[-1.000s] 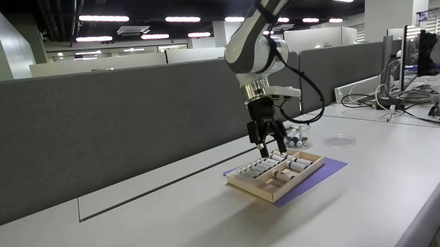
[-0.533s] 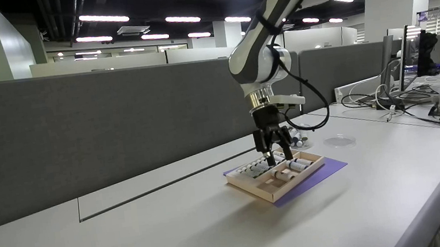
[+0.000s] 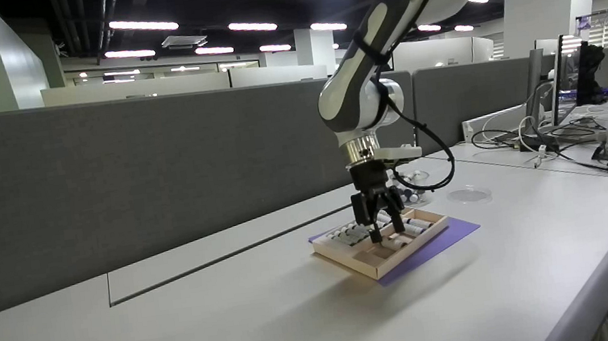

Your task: Pick up the three small bottles from the bottom compartment of the wooden tray and put them on the table.

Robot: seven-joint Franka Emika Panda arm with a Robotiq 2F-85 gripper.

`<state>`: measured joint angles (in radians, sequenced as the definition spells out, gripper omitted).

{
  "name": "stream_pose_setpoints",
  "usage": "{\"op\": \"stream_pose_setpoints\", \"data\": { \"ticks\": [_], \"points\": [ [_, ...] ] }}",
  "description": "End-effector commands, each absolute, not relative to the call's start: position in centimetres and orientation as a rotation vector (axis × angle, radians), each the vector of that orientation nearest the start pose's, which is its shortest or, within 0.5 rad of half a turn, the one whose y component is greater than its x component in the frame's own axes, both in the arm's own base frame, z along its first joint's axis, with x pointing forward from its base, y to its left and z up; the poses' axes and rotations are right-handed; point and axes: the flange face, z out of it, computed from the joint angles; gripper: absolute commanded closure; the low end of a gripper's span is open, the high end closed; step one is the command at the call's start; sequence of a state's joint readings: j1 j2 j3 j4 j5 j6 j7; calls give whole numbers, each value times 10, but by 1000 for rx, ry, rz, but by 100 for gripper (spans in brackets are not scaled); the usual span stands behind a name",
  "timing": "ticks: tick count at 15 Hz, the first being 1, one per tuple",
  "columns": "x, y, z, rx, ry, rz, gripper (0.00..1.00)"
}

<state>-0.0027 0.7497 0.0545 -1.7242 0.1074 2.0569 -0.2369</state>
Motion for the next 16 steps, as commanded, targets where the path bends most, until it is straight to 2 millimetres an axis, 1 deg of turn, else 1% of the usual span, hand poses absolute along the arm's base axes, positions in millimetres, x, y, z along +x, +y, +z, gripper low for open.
{"op": "stream_pose_setpoints", "data": {
  "ticks": [1, 2, 3, 6, 8, 9, 10, 11, 12, 13, 15, 16],
  "points": [
    [619, 40, 123, -2932, -320, 576, 13],
    [619, 41, 124, -2933, -319, 573, 25],
    [619, 42, 125, -2933, -321, 565, 34],
    [622, 44, 129, -2949, -325, 528, 58],
    [622, 45, 129, -2951, -328, 528, 71],
    [622, 45, 129, -2953, -329, 532, 80],
    [622, 43, 128, -2955, -326, 537, 37],
    [623, 41, 128, -2959, -320, 532, 42],
    [625, 37, 129, -2951, -302, 547, 41],
    [626, 34, 130, -2939, -284, 565, 36],
    [628, 26, 132, -2905, -240, 617, 21],
    [629, 21, 134, -2883, -221, 640, 64]
  ]
}}
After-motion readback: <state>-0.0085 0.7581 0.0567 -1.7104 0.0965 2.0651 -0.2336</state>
